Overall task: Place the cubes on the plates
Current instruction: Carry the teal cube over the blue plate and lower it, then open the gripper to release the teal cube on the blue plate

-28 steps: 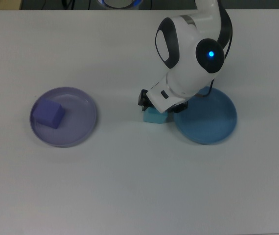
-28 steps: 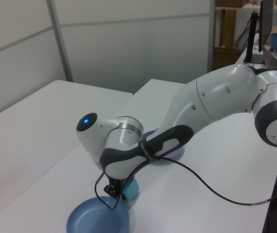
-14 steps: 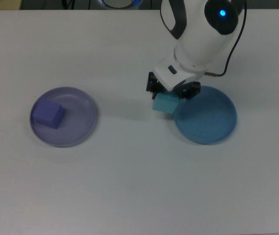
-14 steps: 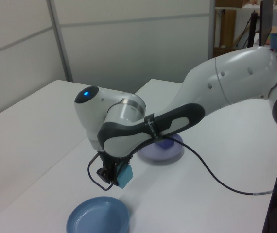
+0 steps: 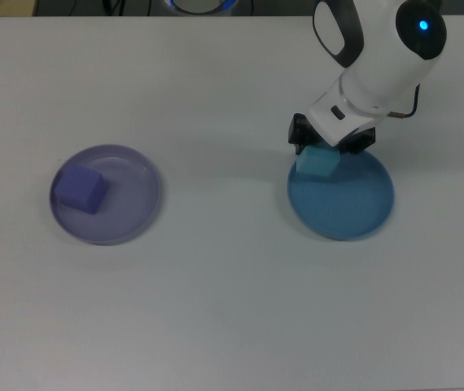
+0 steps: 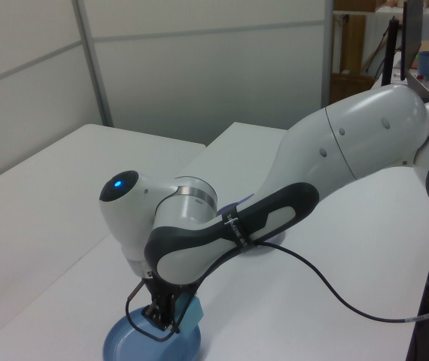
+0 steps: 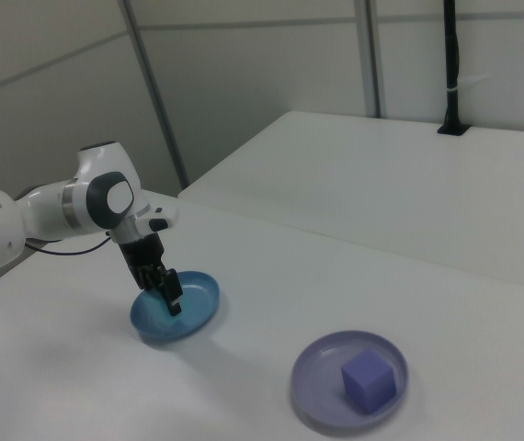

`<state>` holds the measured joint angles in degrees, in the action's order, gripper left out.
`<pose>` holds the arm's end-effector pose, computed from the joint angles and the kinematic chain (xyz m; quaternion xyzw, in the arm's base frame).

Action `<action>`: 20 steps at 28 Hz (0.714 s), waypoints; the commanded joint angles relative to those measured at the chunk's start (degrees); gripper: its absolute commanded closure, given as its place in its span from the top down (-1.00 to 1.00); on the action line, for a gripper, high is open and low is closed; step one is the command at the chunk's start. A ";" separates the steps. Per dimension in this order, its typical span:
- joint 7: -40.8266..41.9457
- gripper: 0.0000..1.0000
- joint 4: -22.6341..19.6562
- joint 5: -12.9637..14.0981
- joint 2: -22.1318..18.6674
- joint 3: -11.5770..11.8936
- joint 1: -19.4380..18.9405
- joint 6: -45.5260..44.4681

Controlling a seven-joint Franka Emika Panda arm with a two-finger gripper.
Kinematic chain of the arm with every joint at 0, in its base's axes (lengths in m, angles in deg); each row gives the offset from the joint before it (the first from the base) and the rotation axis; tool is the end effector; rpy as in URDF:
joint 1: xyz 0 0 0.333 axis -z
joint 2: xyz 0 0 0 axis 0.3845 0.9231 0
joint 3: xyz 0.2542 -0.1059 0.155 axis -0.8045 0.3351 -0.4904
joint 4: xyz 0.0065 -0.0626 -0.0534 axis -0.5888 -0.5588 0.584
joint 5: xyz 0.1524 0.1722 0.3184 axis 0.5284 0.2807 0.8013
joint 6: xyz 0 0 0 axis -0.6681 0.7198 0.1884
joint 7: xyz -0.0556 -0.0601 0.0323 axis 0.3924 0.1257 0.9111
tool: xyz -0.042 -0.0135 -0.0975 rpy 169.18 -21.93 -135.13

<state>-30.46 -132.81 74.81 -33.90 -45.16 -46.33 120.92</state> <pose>0.6048 0.2866 0.3668 0.9951 -0.0227 -0.0315 0.0914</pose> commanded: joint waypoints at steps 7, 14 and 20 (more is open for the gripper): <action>-0.99 1.00 0.87 -0.89 0.43 0.18 -0.28 -0.37; -0.21 1.00 0.61 -0.98 -4.21 0.79 -0.37 -1.68; 6.81 1.00 0.60 0.50 -10.37 0.97 2.70 -7.56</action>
<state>-29.05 -130.47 74.50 -37.63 -44.75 -45.90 118.01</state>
